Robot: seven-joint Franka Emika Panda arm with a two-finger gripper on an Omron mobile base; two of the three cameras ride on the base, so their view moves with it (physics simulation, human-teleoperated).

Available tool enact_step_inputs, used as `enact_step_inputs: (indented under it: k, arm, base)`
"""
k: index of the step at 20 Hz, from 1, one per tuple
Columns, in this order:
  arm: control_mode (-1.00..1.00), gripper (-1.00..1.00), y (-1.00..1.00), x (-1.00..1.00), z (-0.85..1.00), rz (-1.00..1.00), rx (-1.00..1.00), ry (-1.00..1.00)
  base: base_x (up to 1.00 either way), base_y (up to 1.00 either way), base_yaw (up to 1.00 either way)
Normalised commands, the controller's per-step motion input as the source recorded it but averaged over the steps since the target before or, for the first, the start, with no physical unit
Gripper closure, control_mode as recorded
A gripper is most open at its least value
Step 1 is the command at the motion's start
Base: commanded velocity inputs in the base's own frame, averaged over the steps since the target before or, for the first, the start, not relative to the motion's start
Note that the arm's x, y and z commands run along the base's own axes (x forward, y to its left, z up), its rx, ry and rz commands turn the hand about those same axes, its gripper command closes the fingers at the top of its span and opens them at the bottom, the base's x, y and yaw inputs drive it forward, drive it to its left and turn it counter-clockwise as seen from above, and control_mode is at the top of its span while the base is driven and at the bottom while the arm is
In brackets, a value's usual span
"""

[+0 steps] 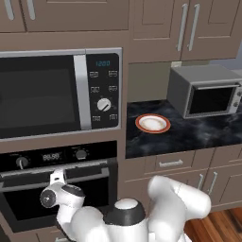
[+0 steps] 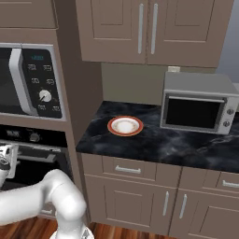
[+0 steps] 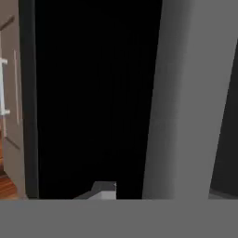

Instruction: Take the fish from the oven and place it on the plate on the counter.

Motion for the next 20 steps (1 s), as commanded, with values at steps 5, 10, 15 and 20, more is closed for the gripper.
enact_step_inputs:
  k: [5, 10, 15, 20]
  arm:
    - [-1.00, 1.00, -0.08, -1.00, -0.60, 0.06, -0.29, 0.86]
    - [-1.00, 1.00, -0.13, -1.00, -0.76, 0.00, -0.14, 0.86]
    - [-1.00, 1.00, -0.11, -1.00, -1.00, 0.00, -0.17, 0.56]
    - [-1.00, 1.00, -0.21, -1.00, -0.37, 0.00, -0.05, 0.43]
  base:
    - [0.00, 0.00, 0.00]
    - [0.00, 0.00, 0.00]
    - [0.00, 0.00, 0.00]
    - [0.00, 0.00, 0.00]
